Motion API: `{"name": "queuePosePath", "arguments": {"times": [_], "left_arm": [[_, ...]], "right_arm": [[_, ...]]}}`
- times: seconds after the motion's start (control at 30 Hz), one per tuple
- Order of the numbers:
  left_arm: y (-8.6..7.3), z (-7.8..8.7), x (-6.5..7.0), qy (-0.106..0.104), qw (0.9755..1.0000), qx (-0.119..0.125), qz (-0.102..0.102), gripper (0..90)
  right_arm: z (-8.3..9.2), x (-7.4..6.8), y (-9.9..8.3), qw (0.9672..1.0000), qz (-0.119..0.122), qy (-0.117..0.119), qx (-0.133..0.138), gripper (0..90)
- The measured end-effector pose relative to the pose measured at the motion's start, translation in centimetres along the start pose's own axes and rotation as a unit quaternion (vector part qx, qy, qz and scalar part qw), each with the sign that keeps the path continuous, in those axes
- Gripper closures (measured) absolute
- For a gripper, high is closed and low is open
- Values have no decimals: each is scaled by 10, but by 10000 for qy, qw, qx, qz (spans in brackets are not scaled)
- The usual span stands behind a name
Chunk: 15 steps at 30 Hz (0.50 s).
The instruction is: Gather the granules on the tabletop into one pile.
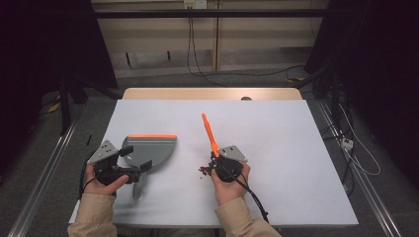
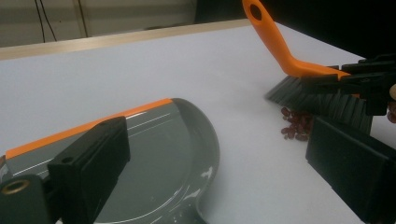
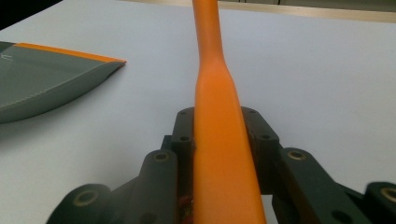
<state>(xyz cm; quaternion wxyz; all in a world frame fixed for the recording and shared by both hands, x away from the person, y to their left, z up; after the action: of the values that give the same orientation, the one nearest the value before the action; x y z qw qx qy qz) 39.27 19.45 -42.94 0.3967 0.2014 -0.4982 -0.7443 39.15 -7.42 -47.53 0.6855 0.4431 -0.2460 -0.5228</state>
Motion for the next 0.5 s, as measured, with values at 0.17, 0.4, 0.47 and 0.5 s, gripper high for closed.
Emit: {"name": "queuePosePath", "arguments": {"times": [0.17, 0.4, 0.47, 0.5], "left_arm": [[0, 0, -1, 12, 10000, 1, -9, 61], [-1, 0, -1, 12, 10000, 10, -7, 61], [-2, 0, -2, 14, 10000, -29, -25, 61], [-2, 0, -2, 15, 10000, -32, -20, 61]], "right_arm": [[-4, -5, 2, 9999, -34, 94, 16, 702], [-6, -9, 3, 9998, 21, 192, 35, 704], [-5, -5, 4, 9996, -34, 278, 61, 707], [-4, -2, 6, 9995, -20, 311, 61, 708]]}}
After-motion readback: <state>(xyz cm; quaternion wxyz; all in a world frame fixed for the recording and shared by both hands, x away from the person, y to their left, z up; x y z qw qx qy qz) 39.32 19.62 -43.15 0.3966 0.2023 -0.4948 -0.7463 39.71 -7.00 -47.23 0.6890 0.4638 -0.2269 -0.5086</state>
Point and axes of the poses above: each handheld gripper's, and its own axes: z roughly backward along the jaws, y roughly out of its top, x roughly to its right, the point moved 7 cm from there along -z, roughly forward along the jaws, and after that the axes turned 8 degrees about y, right-handed, at the moved point
